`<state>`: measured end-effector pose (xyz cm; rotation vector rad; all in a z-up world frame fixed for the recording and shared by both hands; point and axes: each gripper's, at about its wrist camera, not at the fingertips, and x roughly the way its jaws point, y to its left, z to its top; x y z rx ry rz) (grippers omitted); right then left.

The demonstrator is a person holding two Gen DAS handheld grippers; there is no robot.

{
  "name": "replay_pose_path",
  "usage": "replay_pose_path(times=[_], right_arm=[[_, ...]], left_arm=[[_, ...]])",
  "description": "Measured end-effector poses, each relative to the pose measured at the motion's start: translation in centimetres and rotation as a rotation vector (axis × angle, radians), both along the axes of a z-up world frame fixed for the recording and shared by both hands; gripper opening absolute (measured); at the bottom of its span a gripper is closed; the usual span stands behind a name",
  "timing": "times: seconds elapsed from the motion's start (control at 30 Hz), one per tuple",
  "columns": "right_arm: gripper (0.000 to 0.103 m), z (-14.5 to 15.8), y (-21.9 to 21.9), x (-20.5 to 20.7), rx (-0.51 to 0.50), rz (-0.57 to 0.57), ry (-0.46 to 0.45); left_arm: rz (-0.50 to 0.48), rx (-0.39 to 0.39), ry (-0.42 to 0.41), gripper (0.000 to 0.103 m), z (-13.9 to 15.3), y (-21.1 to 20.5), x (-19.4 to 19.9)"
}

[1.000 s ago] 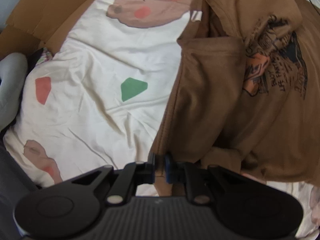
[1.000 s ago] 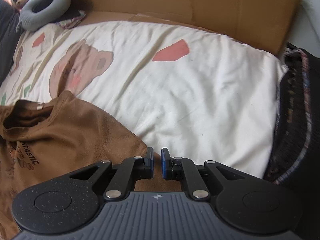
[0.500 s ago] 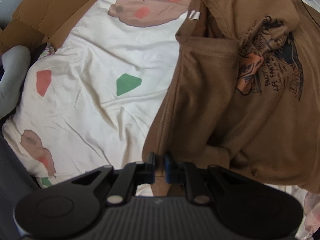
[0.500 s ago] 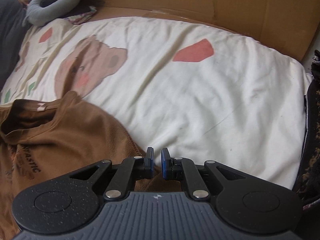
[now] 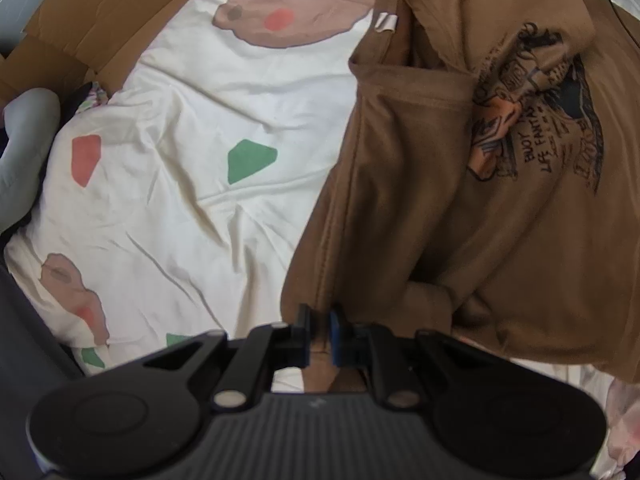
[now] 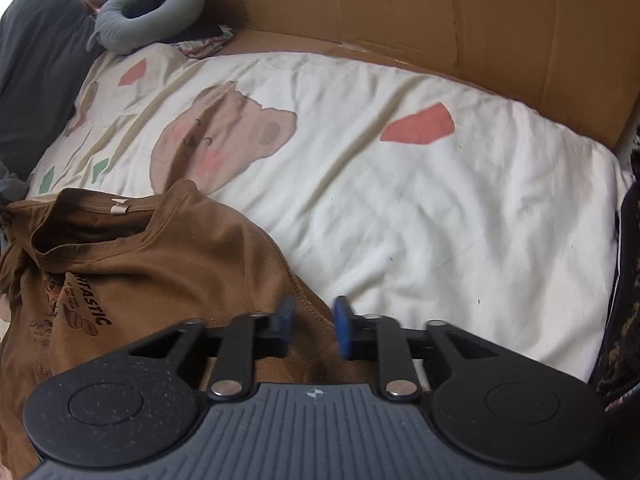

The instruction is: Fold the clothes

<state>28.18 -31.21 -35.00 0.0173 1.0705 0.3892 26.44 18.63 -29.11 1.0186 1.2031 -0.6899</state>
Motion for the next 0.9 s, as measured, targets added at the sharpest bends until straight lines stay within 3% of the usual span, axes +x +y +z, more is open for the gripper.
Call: replay_pose_path(times=[0.43,0.9], right_arm=[[0.035,-0.2,-0.7,1.8,-0.054,0.073,0.017],[0.033,-3.1,1.2,2.8,-0.179,0.267,0.084]], left_arm=[[0.006,0.007,0.003,0.010,-0.1,0.2,-0.2],[0.007,0.007,0.007,0.010,-0.2,0.3,-0.3]])
